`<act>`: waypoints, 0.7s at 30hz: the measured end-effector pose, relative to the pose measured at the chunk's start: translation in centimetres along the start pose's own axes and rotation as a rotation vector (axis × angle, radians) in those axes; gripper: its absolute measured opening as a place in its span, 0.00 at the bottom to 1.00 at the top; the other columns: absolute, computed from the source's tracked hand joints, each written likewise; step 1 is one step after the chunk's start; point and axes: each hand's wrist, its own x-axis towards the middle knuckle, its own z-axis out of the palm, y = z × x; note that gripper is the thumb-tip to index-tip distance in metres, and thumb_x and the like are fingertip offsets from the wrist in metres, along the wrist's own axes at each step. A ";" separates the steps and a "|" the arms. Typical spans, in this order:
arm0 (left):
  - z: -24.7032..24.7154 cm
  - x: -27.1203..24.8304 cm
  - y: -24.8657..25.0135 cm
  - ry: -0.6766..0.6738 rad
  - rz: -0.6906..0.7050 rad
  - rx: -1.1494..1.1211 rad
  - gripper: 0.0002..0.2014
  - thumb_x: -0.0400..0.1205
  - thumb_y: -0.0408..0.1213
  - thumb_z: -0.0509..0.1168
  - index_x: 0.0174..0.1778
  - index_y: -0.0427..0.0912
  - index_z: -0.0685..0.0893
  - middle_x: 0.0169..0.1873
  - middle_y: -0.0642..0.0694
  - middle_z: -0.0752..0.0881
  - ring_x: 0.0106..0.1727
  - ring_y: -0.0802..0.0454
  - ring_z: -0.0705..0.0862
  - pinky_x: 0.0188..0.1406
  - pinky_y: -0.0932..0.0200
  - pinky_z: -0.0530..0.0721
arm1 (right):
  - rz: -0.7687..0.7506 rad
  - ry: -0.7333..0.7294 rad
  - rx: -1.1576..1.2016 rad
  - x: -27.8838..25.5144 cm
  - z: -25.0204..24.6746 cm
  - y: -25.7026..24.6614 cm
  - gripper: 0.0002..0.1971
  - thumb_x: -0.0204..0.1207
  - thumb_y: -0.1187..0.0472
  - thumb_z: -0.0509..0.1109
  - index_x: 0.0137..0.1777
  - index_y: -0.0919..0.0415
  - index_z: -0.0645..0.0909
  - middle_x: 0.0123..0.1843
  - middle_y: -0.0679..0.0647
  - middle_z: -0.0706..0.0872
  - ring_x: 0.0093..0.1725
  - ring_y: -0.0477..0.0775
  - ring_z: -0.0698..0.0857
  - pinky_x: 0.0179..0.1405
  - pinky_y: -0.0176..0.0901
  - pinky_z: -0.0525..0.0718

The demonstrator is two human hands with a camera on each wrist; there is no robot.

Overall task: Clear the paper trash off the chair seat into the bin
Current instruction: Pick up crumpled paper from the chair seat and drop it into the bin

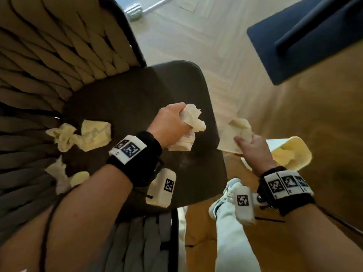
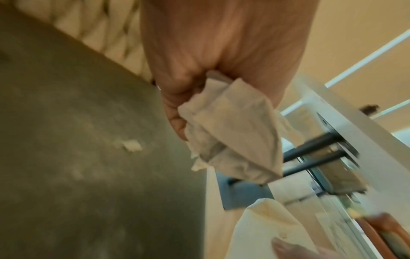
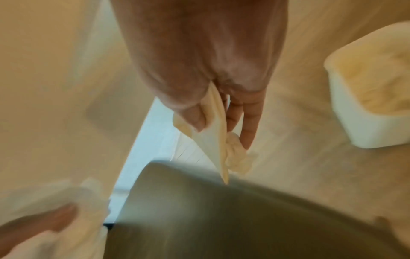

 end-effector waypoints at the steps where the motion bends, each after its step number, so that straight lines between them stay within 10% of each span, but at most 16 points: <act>1: 2.5 0.2 1.3 -0.040 0.006 -0.003 0.02 0.80 0.37 0.66 0.43 0.49 0.80 0.42 0.52 0.84 0.42 0.58 0.83 0.35 0.66 0.77 | 0.045 0.099 0.013 0.2 -2.0 2.7 0.14 0.80 0.59 0.68 0.60 0.68 0.82 0.52 0.62 0.87 0.51 0.60 0.85 0.49 0.49 0.82; 6: 16.9 2.1 7.5 -0.272 0.027 0.093 0.11 0.78 0.30 0.66 0.56 0.41 0.82 0.43 0.50 0.84 0.44 0.51 0.83 0.34 0.63 0.80 | 0.314 0.362 0.180 2.8 -10.6 15.5 0.20 0.78 0.58 0.69 0.62 0.73 0.80 0.59 0.69 0.86 0.58 0.68 0.84 0.57 0.56 0.80; 16: 39.3 10.7 8.3 -0.383 -0.019 0.532 0.16 0.73 0.32 0.66 0.57 0.46 0.80 0.57 0.47 0.83 0.59 0.44 0.83 0.56 0.53 0.82 | 0.384 0.223 0.294 15.6 -16.3 28.1 0.17 0.76 0.63 0.69 0.64 0.70 0.80 0.60 0.64 0.87 0.59 0.65 0.85 0.47 0.43 0.77; 21: 44.7 14.2 8.2 -0.340 -0.093 0.558 0.21 0.72 0.31 0.69 0.62 0.43 0.80 0.60 0.45 0.83 0.60 0.42 0.82 0.54 0.54 0.81 | 0.346 0.152 0.341 17.6 -18.5 31.4 0.17 0.72 0.57 0.73 0.61 0.56 0.85 0.47 0.52 0.86 0.38 0.49 0.82 0.43 0.42 0.78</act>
